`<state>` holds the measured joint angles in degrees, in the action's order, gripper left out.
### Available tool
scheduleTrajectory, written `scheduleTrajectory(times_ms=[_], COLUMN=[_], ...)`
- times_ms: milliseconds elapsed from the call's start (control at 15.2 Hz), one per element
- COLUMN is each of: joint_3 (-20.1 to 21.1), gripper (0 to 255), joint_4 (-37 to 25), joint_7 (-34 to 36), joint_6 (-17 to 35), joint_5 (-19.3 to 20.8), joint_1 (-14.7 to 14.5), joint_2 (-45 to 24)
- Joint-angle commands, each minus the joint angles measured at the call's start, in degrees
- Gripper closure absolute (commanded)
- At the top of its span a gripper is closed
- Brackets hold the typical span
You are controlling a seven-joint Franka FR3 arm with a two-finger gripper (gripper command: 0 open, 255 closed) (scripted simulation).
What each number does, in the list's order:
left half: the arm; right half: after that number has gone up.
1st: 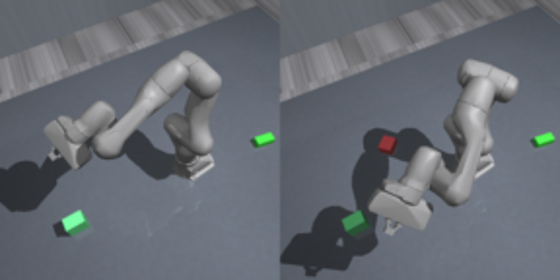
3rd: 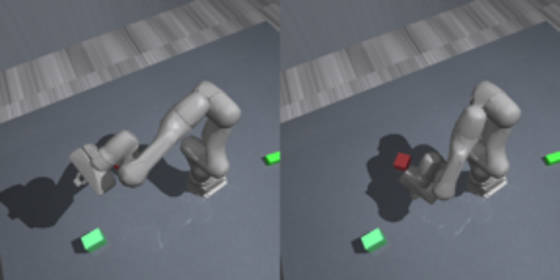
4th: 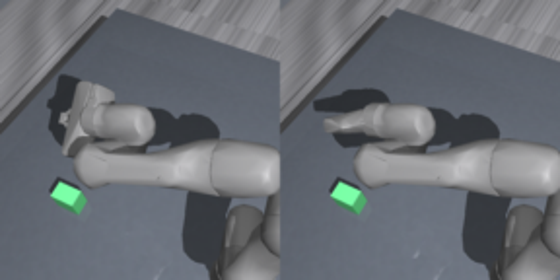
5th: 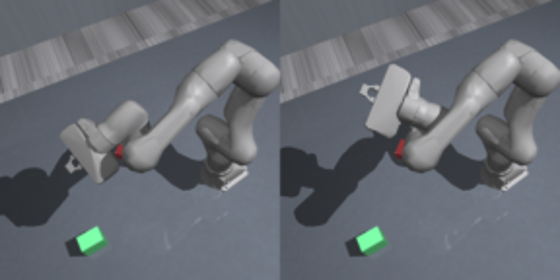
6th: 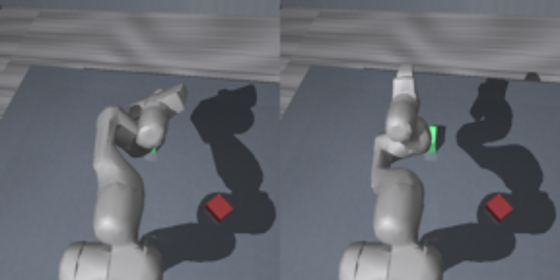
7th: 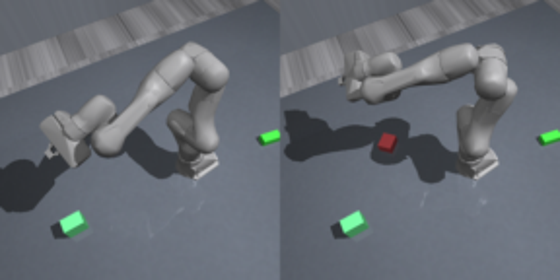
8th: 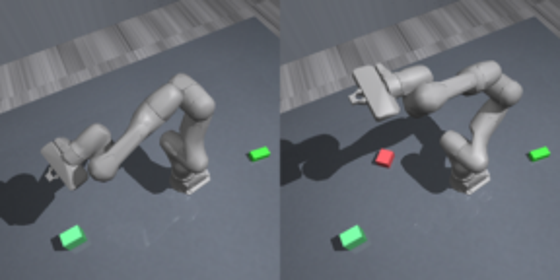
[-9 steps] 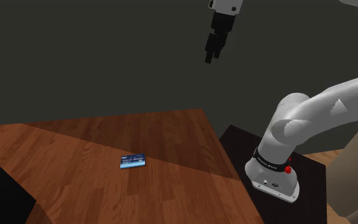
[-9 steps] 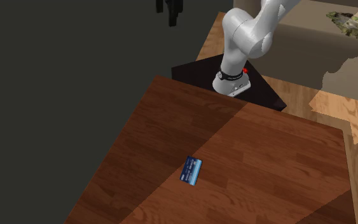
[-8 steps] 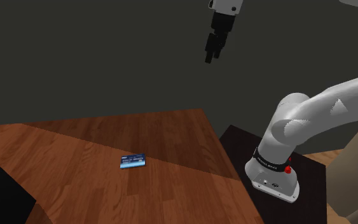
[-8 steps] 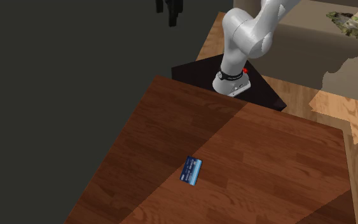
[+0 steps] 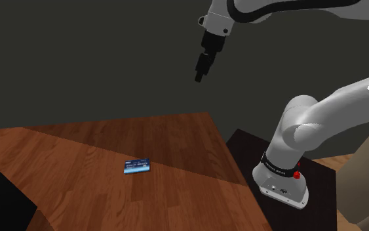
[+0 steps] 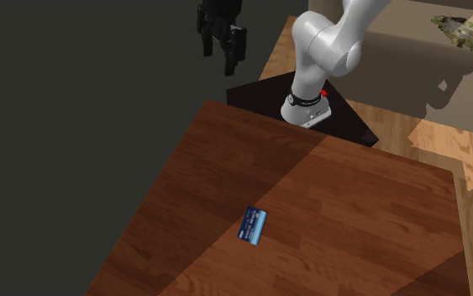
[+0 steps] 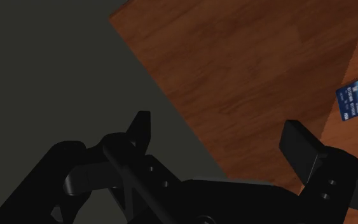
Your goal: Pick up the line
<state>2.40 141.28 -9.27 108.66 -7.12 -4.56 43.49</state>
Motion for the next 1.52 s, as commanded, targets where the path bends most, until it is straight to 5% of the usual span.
scheduleTrajectory(times_ms=[0,726,1452], joint_3=[1.1,7.96,14.7], gripper=[0,0,0], joint_4=[2.41,8.77,6.59], joint_7=[-0.63,-4.24,-8.78], joint_6=[4.69,29.72,54.33], joint_5=[-1.36,-8.61,-12.99], joint_1=[-1.56,-10.8,-18.97], joint_2=[-0.71,-11.2,-29.62])
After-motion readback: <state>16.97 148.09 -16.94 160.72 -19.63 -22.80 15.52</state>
